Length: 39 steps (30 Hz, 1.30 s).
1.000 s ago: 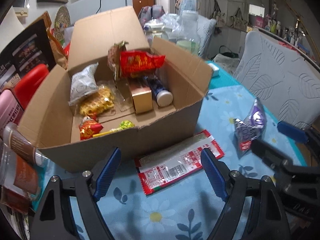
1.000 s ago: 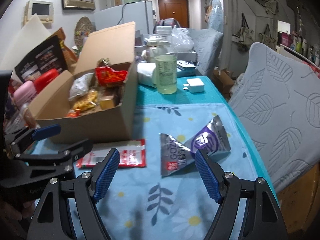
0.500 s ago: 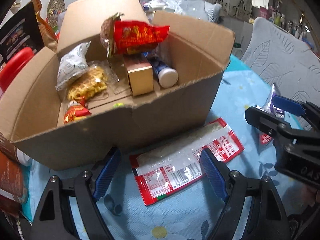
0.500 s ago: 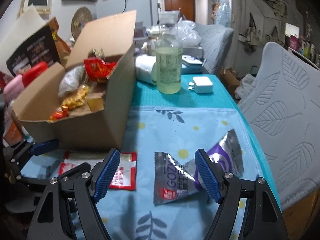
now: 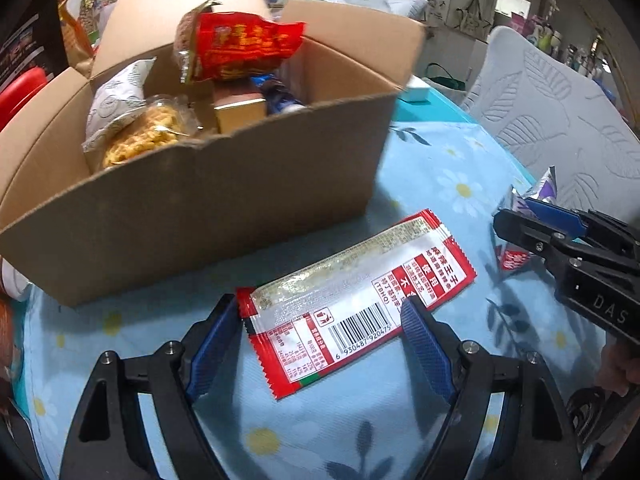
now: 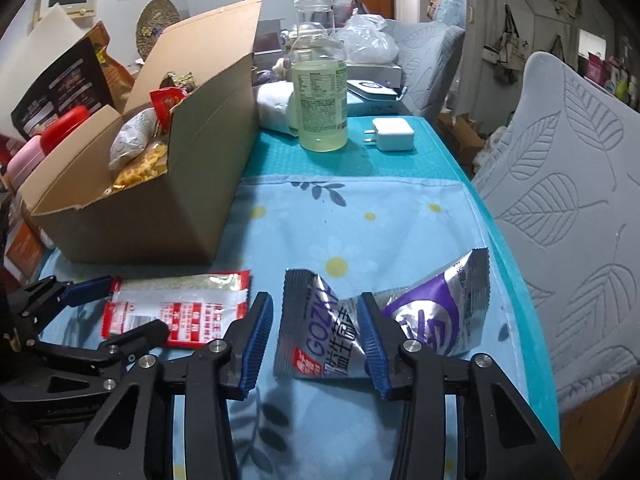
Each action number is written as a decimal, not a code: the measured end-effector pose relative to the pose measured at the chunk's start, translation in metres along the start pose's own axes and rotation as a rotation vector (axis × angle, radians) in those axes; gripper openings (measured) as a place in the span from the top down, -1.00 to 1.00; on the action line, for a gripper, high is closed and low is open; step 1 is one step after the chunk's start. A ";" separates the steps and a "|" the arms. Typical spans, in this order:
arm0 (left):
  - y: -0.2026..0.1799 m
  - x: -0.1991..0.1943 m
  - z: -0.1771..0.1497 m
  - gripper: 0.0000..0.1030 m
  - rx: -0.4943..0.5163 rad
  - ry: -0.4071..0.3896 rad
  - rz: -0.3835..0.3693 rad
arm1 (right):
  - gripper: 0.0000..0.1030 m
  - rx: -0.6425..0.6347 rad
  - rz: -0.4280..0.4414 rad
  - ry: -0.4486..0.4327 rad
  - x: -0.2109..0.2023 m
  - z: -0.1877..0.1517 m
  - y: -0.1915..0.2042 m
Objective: Organize snacks
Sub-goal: 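Close the right gripper on the GOZI packet while the left grasps the red strip packet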
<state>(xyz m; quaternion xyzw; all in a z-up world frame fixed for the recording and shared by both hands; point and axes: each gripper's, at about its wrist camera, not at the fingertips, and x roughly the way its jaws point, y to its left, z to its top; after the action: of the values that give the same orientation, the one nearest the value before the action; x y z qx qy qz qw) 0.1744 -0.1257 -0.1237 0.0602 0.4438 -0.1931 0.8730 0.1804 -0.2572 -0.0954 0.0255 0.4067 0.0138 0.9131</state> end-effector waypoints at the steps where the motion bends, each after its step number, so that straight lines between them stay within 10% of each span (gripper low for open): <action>1: -0.003 0.000 0.000 -0.60 0.006 0.002 -0.003 | 0.25 0.000 0.003 -0.001 -0.002 -0.002 -0.002; 18: -0.037 -0.043 -0.021 -0.60 0.050 -0.058 -0.039 | 0.32 -0.041 0.089 0.013 -0.046 -0.045 -0.016; 24: -0.031 -0.034 -0.001 -0.60 0.044 -0.057 -0.035 | -0.40 0.041 0.105 -0.032 -0.072 -0.053 -0.023; 39: -0.044 0.022 0.019 -0.63 0.158 0.042 -0.038 | -0.50 0.465 0.118 0.055 -0.037 -0.058 -0.087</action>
<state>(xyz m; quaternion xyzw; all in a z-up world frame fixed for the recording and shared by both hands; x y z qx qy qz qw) 0.1831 -0.1778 -0.1275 0.1246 0.4466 -0.2426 0.8522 0.1129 -0.3432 -0.1123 0.2583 0.4214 -0.0261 0.8689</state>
